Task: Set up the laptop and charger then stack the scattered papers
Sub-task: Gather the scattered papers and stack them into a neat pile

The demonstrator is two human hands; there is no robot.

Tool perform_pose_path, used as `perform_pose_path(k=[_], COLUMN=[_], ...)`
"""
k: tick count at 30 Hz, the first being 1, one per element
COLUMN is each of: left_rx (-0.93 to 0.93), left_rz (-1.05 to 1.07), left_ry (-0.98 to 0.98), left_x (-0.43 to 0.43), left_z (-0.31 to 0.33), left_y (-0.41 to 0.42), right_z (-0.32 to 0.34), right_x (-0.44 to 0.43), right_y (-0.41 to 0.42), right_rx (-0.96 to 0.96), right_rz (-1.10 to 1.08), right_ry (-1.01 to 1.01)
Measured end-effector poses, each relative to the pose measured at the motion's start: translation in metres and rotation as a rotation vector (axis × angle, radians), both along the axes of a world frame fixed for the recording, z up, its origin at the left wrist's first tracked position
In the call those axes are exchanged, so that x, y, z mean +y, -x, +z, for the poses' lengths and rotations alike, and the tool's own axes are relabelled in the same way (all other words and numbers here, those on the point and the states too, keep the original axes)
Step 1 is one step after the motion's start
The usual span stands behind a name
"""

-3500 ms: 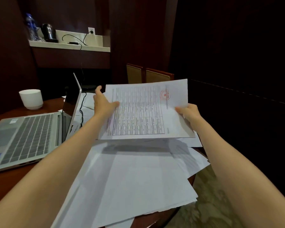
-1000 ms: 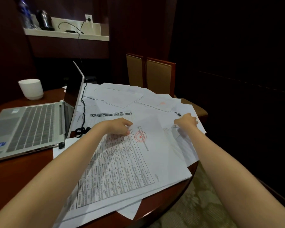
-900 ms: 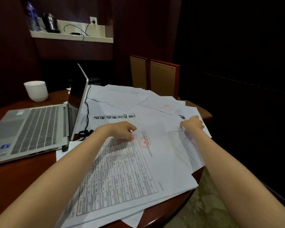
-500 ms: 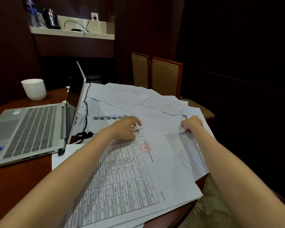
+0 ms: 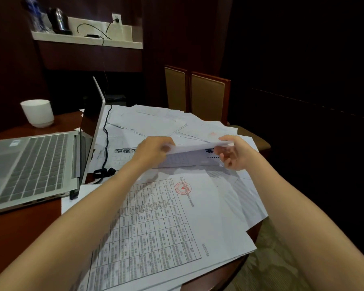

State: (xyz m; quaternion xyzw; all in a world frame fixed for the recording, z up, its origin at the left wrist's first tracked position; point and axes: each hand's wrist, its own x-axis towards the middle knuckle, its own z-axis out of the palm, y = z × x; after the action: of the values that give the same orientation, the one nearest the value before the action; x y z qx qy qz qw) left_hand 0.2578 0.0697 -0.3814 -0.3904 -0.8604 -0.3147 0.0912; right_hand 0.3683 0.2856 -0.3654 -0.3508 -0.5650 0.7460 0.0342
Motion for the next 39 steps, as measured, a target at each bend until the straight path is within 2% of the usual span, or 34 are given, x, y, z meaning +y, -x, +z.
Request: perform_pose_path(k=[2, 5, 7, 12, 14, 16, 20, 24, 28, 31, 35, 39], left_rx=[-0.092, -0.402, -0.511, -0.675, -0.723, -0.720, -0.593, -0.598, -0.637, -0.590, -0.550, -0.602], left_rz=[-0.051, -0.246, -0.316, -0.387, -0.386, -0.290, -0.018, 0.073, 0.049, 0.022, -0.036, -0.110], left_ry=[-0.111, -0.249, -0.169, 0.227, 0.295, 0.255, 0.222, 0.250, 0.149, 0.102, 0.304, 0.437], left_x=[-0.008, -0.025, -0.033, -0.041, -0.039, -0.033, -0.022, -0.017, -0.015, -0.020, -0.028, -0.027], left_z=[0.006, 0.012, 0.013, 0.016, 0.018, 0.017, 0.014, 0.013, 0.016, 0.017, 0.023, 0.022], left_y=[0.001, 0.002, 0.004, -0.004, -0.007, -0.005, 0.004, 0.004, 0.000, 0.006, 0.005, 0.000], right_z=[-0.007, -0.017, -0.020, -0.024, -0.023, -0.021, -0.015, -0.014, -0.013, -0.011, -0.006, -0.003], right_x=[0.003, 0.005, 0.002, -0.003, -0.004, -0.004, -0.008, -0.009, -0.006, -0.009, -0.002, -0.010], right_y=[-0.001, -0.003, -0.006, -0.010, -0.013, -0.017, -0.032, -0.048, -0.060, -0.067, -0.060, -0.046], right_rx=[0.024, 0.041, 0.019, -0.006, -0.012, 0.015, 0.178, 0.260, 0.235, 0.248, 0.246, 0.063], right_rz=[-0.050, -0.127, -0.165, -0.157, -0.132, -0.112, -0.014, 0.089, 0.186, 0.276, 0.276, 0.366], right_ry=[0.053, 0.070, 0.049, -0.060, -0.080, -0.080, 0.000, -0.034, -0.077, -0.082, -0.053, -0.246])
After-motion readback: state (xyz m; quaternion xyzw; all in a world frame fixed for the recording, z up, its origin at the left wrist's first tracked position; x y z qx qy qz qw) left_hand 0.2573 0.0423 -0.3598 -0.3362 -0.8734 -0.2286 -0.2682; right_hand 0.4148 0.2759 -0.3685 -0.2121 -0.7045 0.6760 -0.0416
